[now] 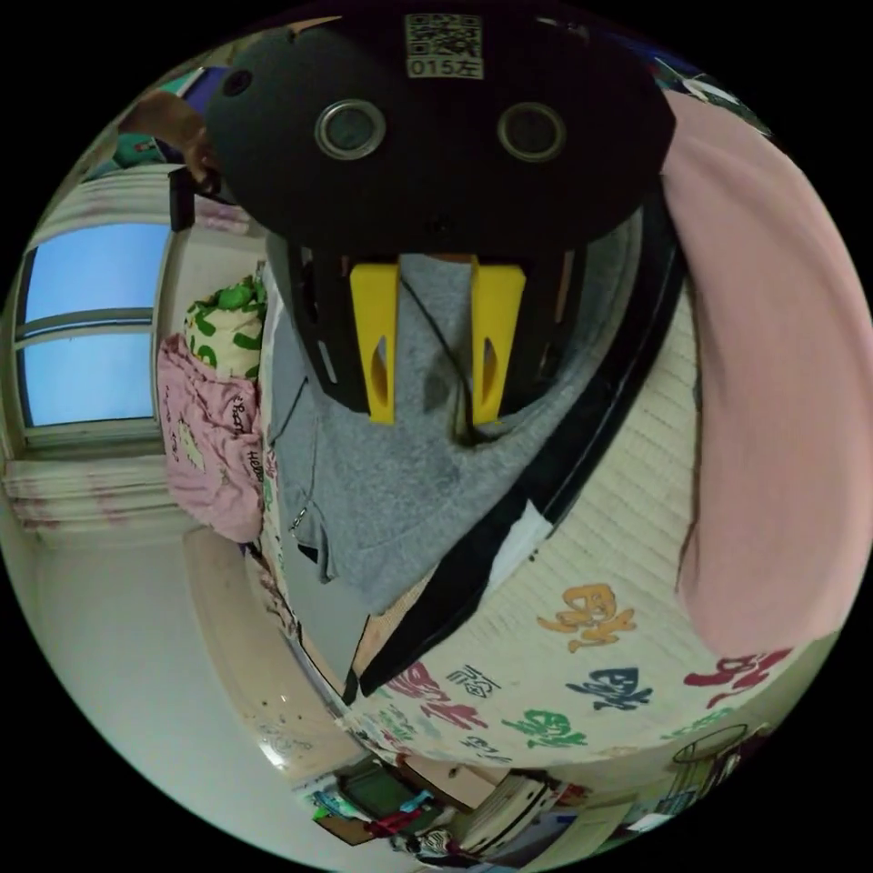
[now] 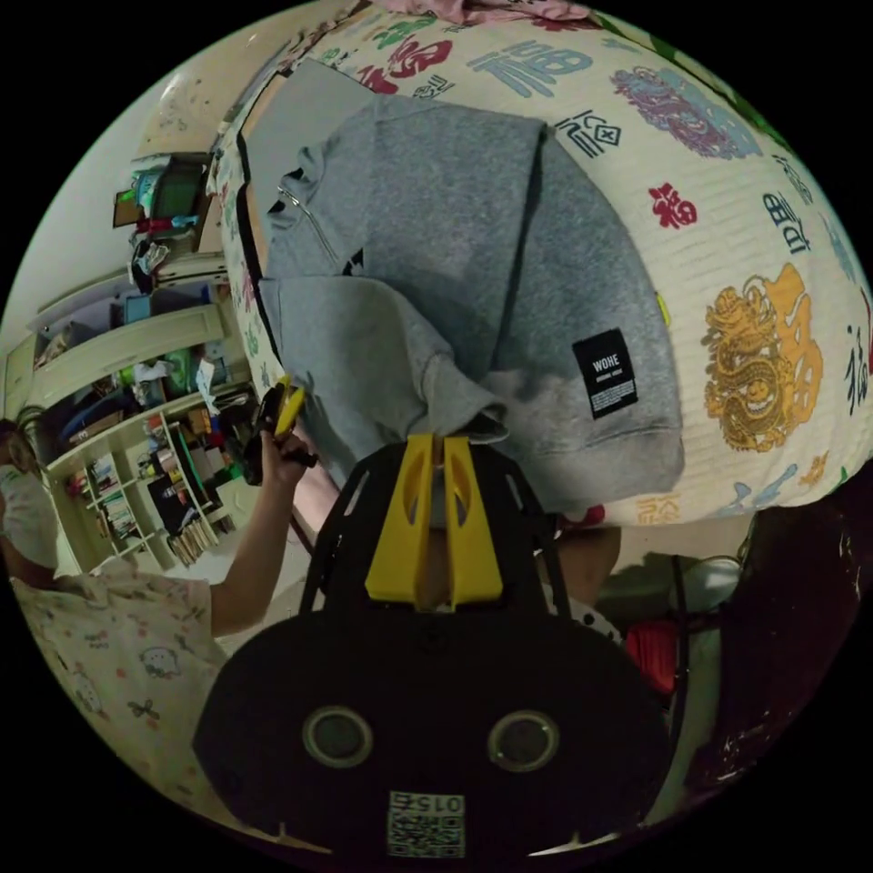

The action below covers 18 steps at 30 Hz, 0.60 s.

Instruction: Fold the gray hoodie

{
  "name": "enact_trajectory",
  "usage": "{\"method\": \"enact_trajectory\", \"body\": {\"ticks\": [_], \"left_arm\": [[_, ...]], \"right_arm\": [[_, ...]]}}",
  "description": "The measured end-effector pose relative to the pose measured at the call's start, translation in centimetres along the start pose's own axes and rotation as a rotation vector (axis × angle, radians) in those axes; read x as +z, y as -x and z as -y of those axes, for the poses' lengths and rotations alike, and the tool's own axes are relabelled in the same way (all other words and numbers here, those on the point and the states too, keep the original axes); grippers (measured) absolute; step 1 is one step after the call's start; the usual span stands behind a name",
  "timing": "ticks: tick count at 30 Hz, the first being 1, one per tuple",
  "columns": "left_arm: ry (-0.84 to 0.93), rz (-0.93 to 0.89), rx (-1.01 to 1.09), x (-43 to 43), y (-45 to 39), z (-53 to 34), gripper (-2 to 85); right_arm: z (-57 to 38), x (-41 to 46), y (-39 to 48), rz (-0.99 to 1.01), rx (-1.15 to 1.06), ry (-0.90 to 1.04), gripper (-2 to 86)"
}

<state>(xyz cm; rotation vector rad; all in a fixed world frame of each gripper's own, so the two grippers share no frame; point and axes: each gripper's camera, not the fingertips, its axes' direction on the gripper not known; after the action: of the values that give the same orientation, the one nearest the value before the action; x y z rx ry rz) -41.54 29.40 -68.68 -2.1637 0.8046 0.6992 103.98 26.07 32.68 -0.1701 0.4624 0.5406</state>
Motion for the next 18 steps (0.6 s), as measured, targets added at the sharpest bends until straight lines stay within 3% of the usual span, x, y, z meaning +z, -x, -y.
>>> {"method": "enact_trajectory", "body": {"ticks": [5,8,11,13,18], "left_arm": [[-0.086,0.018,-0.084,0.0,0.7,0.5,8.5],[-0.121,-0.019,-0.158,-0.6,1.8,1.1,2.0],[-0.204,-0.063,-0.187,-2.3,2.9,1.3,0.4],[-0.222,-0.08,-0.203,-3.1,3.7,1.3,0.5],[-0.185,-0.051,-0.142,-3.9,3.3,2.4,3.7]], "right_arm": [[2.2,4.0,2.3,-0.075,-0.013,0.033,0.8],[3.7,6.5,3.8,-0.073,-0.045,0.046,1.3],[5.5,11.4,4.7,-0.034,-0.104,0.18,2.5],[6.0,14.2,5.2,-0.113,-0.15,0.237,3.4],[10.0,16.7,9.7,-0.308,-0.213,0.071,6.1]]}}
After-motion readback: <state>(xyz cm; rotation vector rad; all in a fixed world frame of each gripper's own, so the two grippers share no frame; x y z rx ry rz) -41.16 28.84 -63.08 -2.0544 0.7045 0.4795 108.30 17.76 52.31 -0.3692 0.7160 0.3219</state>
